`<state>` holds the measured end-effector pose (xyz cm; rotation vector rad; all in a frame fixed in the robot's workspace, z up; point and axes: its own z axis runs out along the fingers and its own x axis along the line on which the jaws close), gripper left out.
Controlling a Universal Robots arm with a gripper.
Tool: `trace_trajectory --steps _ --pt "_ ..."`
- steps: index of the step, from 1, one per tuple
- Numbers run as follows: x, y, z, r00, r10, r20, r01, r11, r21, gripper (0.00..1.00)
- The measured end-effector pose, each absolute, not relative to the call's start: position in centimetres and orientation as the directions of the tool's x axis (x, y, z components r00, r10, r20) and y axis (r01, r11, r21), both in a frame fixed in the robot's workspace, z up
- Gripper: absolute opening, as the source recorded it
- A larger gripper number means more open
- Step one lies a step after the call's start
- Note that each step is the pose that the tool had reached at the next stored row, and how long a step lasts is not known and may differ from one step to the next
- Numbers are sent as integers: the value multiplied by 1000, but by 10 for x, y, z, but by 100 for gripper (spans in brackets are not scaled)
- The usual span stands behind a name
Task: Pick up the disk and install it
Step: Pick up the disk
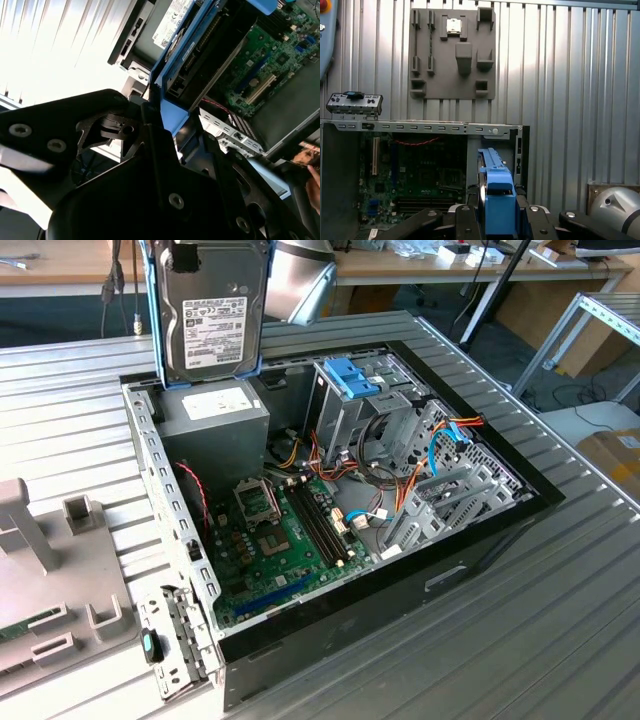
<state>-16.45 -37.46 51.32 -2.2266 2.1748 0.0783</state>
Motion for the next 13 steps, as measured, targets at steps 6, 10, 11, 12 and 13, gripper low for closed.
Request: trace_trajectory --steps 6,10,11,12,13 --pt "-163 -375 513 23 -998 -56 -1000 -24 15 36" --pt "-163 -375 513 23 -998 -56 -1000 -24 15 36" --pt "-162 -375 513 23 -998 -56 -1000 -24 15 36" --pt "-162 -375 513 23 -998 -56 -1000 -24 15 36" --pt "-162 -375 513 23 -998 -56 -1000 -24 15 36"
